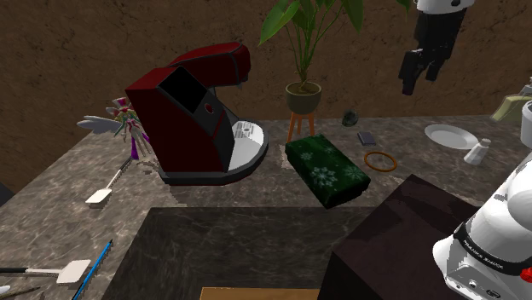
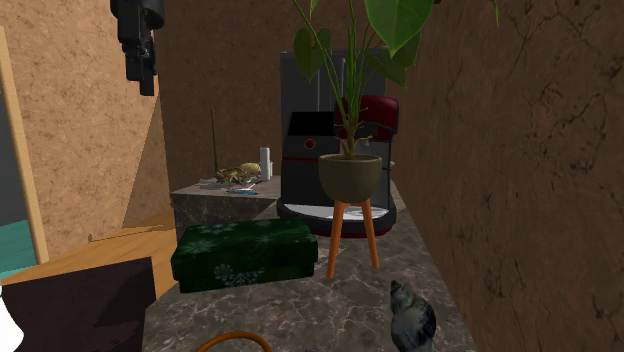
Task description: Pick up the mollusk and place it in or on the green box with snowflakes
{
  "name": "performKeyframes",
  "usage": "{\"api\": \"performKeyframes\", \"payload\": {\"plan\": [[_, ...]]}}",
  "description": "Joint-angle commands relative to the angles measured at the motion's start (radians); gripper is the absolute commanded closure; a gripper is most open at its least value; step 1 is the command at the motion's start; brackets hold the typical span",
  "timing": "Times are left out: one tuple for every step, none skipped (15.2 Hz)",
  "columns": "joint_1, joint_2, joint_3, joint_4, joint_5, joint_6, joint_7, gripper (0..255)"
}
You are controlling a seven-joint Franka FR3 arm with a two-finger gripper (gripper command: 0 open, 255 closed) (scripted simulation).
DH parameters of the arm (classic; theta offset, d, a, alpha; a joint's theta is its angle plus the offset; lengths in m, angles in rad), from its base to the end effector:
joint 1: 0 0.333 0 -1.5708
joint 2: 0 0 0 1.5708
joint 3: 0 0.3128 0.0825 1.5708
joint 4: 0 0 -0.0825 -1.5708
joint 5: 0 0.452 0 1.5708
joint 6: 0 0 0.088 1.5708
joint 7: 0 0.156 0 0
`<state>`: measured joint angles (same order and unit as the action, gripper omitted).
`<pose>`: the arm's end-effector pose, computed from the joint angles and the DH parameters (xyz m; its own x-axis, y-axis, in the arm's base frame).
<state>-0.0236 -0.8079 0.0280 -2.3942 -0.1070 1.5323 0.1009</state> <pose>0.3636 -0.0147 0.5249 0.9932 -0.1093 -0.0408 -0.1031 -0.9859 0.1317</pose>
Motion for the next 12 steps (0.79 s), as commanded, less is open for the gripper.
{"api": "performKeyframes", "payload": {"plan": [[0.000,0.000,0.000,0.000,0.000,0.000,0.000,0],[-0.004,0.022,-0.019,-0.004,-0.011,0.026,-0.021,0],[-0.008,0.045,-0.038,-0.006,-0.021,0.052,-0.041,0],[-0.012,0.070,-0.056,-0.007,-0.031,0.078,-0.062,0],[-0.015,0.096,-0.074,-0.006,-0.040,0.104,-0.082,0],[-0.019,0.123,-0.092,-0.004,-0.048,0.129,-0.102,0],[-0.022,0.152,-0.110,-0.001,-0.055,0.155,-0.123,0],[-0.025,0.182,-0.127,0.005,-0.061,0.180,-0.143,0],[-0.027,0.212,-0.144,0.011,-0.066,0.204,-0.163,0],[-0.030,0.244,-0.161,0.019,-0.071,0.228,-0.184,0],[-0.031,0.277,-0.178,0.028,-0.074,0.252,-0.204,0],[-0.032,0.311,-0.195,0.039,-0.076,0.275,-0.225,0]]}}
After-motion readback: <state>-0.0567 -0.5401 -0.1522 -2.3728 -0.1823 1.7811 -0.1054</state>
